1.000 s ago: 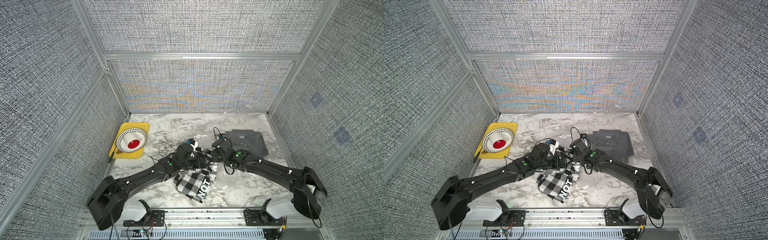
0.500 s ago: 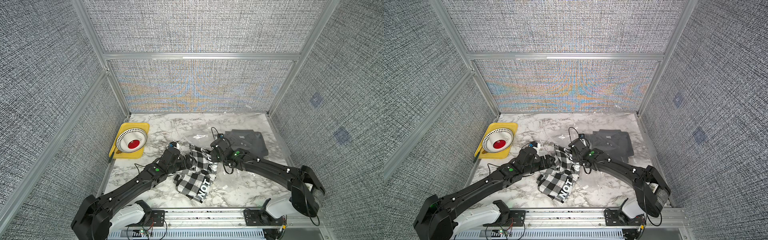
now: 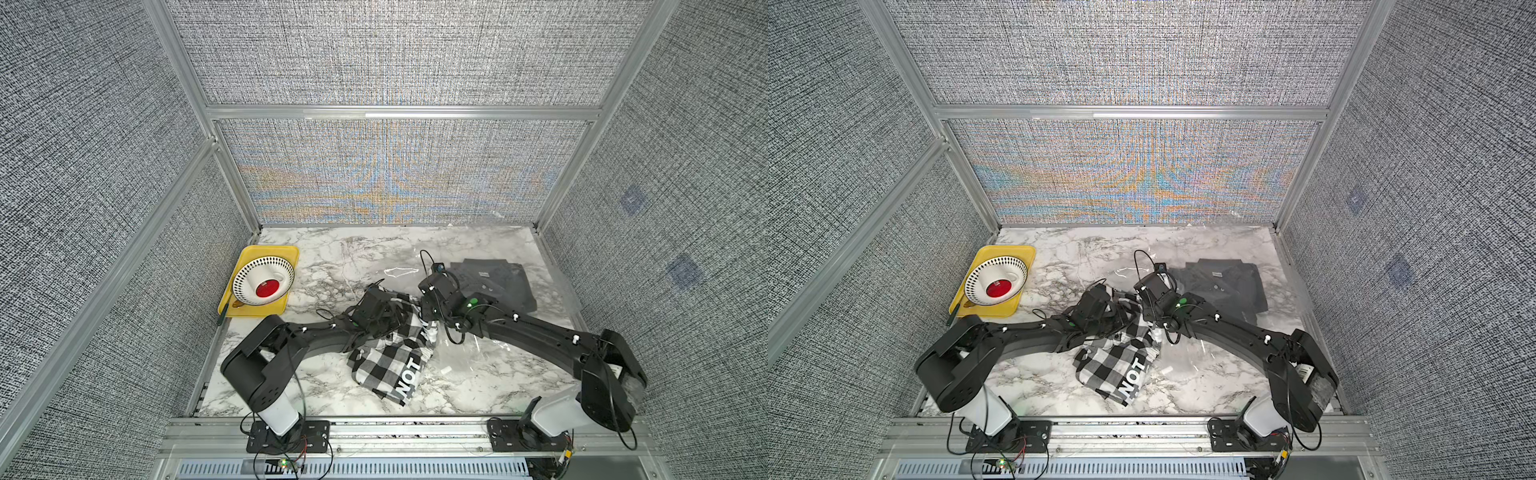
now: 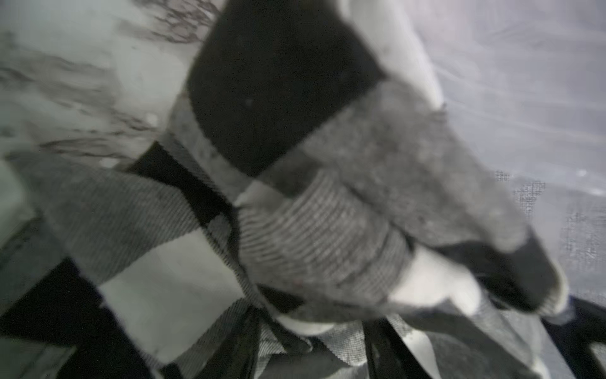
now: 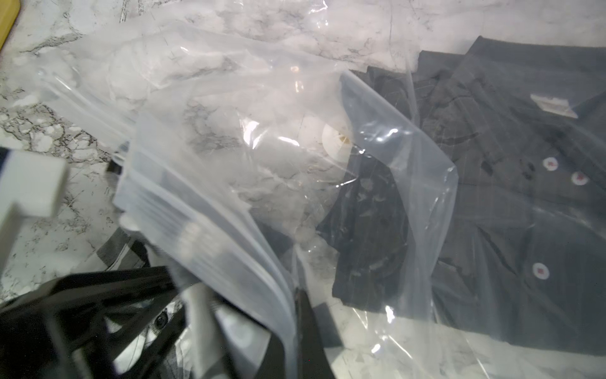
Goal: Place the folded shirt into the vacuum bag
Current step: Place the shirt in the vacuum bag.
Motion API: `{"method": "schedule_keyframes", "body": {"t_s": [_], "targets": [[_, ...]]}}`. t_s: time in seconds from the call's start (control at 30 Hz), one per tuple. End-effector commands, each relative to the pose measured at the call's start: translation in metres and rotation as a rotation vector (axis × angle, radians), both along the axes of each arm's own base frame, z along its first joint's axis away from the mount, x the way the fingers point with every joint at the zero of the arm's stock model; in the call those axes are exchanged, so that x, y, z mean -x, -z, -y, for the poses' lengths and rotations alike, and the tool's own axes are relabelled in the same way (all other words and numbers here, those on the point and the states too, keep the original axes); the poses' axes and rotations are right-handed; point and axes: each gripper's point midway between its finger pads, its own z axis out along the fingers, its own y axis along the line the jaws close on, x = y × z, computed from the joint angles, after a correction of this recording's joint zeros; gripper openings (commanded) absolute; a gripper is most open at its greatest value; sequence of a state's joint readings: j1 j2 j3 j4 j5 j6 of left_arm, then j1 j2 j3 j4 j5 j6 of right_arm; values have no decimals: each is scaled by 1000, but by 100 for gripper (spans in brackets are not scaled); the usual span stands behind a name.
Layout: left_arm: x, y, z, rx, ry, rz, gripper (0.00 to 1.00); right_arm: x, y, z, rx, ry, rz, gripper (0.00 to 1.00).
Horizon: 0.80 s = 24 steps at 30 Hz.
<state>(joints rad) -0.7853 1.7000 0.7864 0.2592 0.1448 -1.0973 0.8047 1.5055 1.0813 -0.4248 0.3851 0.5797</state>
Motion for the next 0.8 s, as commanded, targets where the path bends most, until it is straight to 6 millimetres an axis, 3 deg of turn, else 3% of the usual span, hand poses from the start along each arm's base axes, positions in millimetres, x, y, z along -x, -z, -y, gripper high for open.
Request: {"method": "schedule_keyframes", "body": {"t_s": [0.0, 0.13, 0.2, 0.33, 0.47, 0.57, 0.67, 0.77], "targets": [[-7, 9, 24, -23, 23, 3, 53, 0, 1, 1, 19, -5, -6, 0], [-1, 35, 32, -42, 45, -56, 53, 0, 0, 3, 25, 1, -2, 0], [5, 26, 34, -13, 78, -51, 57, 0, 2, 5, 36, 9, 0, 0], [16, -15, 27, 9, 124, 7, 72, -1, 3, 9, 55, 18, 1, 0], [17, -52, -7, -99, 99, 100, 85, -4, -1, 11, 47, 27, 10, 0], [12, -66, -39, -182, 57, 156, 89, -7, -3, 13, 41, 33, 21, 0], [6, -63, -72, -275, 11, 185, 91, -8, -2, 14, 37, 34, 17, 0], [-1, -57, -92, -374, 14, 224, 92, -10, -5, 12, 31, 26, 27, 0]]}}
